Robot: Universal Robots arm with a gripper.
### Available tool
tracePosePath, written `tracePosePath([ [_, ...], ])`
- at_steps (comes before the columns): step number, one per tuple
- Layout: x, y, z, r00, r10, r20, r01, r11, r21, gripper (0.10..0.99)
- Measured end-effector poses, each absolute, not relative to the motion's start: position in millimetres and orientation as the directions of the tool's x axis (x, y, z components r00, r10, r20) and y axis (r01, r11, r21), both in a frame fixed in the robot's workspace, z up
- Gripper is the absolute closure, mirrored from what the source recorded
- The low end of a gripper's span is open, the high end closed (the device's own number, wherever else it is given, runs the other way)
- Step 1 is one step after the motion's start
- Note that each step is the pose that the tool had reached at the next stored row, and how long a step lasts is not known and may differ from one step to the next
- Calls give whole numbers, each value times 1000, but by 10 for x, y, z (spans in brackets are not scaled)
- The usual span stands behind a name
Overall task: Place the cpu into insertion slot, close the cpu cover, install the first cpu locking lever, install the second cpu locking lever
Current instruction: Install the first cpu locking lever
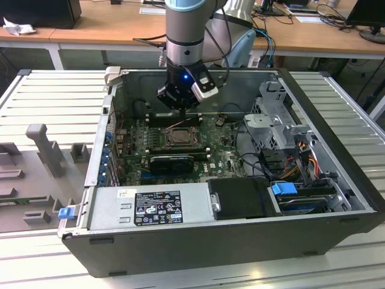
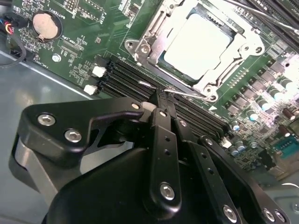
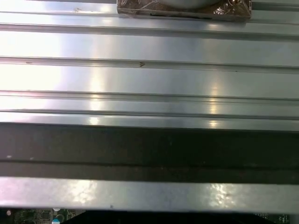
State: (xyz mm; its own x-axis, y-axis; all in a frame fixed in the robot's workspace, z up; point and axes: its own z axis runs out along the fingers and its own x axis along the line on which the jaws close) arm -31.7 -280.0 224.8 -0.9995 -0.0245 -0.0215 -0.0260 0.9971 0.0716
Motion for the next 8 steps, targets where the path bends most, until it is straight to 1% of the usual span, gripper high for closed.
tracePosePath([
  [8,-284,-2806,2198,-999,-26,-22,-27,997,72,980],
])
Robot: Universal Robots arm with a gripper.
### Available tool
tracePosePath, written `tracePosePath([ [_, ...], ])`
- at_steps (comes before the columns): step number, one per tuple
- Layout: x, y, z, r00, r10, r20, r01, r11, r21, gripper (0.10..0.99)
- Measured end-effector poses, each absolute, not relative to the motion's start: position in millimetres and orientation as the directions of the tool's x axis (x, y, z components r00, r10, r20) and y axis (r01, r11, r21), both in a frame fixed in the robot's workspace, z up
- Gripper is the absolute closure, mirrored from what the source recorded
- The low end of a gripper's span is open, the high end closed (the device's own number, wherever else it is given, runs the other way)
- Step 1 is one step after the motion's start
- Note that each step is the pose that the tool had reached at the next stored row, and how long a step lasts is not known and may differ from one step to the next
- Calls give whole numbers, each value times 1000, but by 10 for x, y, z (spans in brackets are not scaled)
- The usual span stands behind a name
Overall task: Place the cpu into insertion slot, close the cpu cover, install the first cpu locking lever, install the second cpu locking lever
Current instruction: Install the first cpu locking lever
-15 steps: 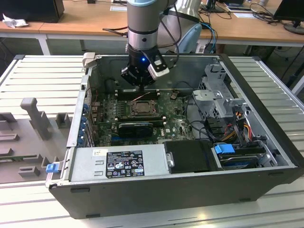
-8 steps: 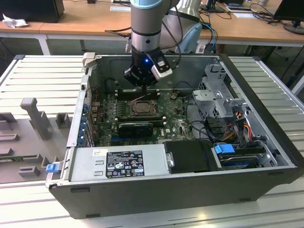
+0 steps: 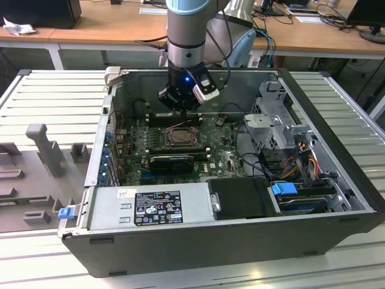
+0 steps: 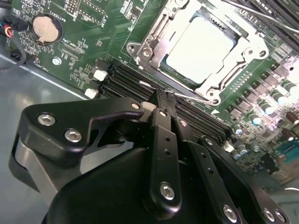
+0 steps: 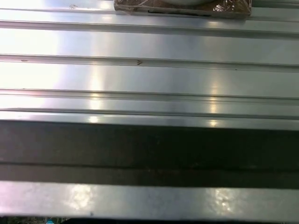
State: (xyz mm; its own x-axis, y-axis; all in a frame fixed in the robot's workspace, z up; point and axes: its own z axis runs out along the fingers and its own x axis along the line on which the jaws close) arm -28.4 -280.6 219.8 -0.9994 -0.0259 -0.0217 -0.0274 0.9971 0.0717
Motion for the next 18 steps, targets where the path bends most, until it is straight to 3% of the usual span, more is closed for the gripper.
tracePosePath([
  [18,-208,-2806,2051,-999,-26,-22,-28,998,62,980],
])
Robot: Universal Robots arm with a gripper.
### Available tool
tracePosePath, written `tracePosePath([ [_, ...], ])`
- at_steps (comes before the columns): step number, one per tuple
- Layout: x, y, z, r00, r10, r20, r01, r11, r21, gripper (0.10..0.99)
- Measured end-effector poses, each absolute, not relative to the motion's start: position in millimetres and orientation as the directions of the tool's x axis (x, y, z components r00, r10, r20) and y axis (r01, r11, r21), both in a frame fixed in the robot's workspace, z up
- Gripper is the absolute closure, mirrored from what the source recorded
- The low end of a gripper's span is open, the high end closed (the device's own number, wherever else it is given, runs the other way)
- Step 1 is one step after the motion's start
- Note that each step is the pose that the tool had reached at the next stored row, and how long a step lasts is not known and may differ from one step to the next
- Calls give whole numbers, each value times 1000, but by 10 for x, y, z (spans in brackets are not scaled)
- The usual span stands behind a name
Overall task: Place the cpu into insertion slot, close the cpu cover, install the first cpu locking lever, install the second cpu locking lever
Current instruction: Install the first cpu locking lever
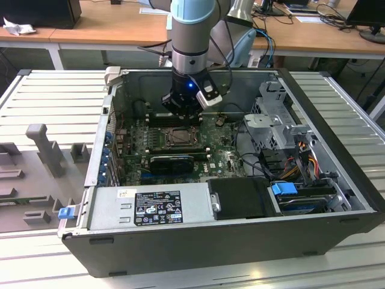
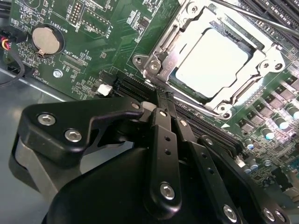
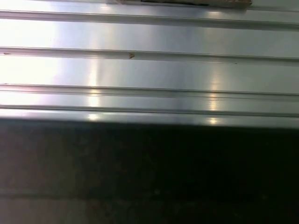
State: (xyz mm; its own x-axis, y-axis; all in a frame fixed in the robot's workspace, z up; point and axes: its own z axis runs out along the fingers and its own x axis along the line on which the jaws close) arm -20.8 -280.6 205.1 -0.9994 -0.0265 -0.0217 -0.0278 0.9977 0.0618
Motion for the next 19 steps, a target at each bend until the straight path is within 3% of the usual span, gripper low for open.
tracePosePath([
  [14,-209,-2824,2000,-999,-26,-21,-28,998,55,980],
  [19,-208,-2825,1992,-999,-26,-22,-28,996,80,980],
])
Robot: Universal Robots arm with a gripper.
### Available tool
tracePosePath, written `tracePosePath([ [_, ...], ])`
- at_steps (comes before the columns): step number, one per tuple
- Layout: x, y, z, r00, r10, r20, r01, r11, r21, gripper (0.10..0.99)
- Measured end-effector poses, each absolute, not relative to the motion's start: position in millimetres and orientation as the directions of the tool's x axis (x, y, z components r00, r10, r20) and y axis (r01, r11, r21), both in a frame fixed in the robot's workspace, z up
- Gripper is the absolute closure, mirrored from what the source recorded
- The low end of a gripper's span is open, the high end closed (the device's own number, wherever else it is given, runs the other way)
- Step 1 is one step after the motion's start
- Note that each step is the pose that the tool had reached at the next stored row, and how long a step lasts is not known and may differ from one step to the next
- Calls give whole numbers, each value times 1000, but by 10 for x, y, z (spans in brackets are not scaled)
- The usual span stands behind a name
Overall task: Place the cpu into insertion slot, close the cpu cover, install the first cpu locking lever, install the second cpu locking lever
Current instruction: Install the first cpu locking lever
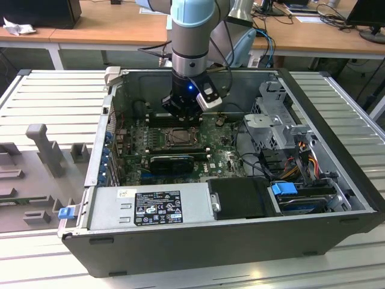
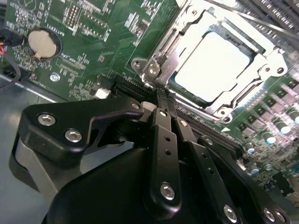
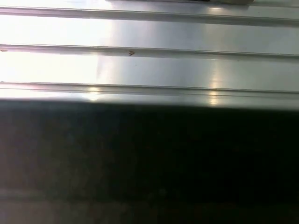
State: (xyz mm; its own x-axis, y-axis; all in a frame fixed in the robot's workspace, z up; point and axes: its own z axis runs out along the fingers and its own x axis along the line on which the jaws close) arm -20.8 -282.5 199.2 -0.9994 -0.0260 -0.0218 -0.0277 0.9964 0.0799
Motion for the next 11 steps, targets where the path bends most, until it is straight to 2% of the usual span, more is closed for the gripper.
tracePosePath([
  [3,-206,-2819,2018,-999,-25,-23,-27,996,90,980],
  [7,-206,-2822,2205,-999,-26,-22,-28,996,88,980],
  [11,-206,-2849,2205,-999,-26,-22,-28,996,88,980],
])
